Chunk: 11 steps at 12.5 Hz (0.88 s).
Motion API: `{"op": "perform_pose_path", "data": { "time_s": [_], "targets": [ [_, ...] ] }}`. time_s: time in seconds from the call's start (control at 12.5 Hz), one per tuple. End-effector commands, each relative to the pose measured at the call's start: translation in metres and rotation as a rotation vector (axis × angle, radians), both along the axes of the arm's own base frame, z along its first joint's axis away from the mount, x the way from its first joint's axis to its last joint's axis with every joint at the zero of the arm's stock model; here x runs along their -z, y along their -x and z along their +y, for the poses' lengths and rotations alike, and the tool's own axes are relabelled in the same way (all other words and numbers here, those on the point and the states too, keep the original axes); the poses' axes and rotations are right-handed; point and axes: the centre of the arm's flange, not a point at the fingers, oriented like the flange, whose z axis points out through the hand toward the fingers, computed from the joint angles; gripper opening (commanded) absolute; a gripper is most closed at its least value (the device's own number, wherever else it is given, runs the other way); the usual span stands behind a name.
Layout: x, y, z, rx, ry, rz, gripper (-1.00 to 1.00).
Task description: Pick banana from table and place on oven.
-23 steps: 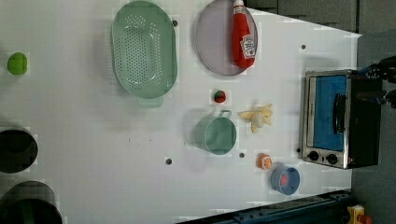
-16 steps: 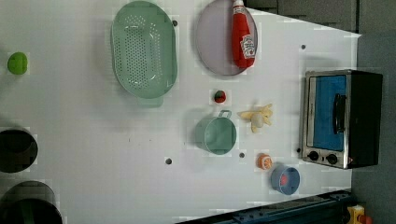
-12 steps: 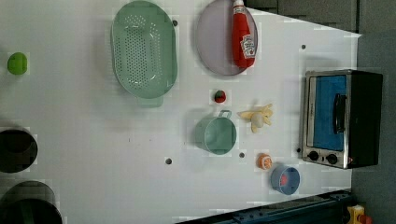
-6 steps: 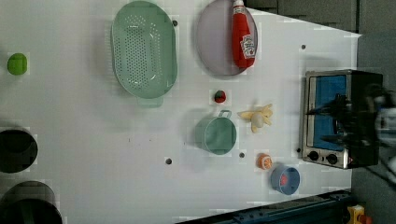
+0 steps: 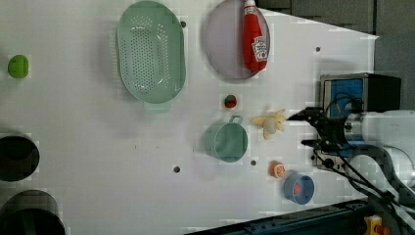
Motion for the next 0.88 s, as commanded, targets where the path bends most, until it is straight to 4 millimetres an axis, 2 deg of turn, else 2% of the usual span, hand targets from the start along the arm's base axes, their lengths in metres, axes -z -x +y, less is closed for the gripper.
{"op": "perform_pose_path", "data": {
  "time_s": [0.08, 0.4, 0.56, 0.64, 0.88],
  "targets": [
    [0.026, -0.011, -0.016, 0.057, 0.019, -0.029, 1.0],
    [0.087, -0.008, -0.016, 0.054, 0.026, -0.035, 1.0],
    [0.108, -0.003, -0.017, 0.053, 0.029, -0.047, 1.0],
    [0.115, -0.002, -0.017, 0.052, 0.03, -0.061, 0.93],
    [0.12, 0.0, -0.016, 0.05, 0.031, -0.101, 0.18]
  ]
}}
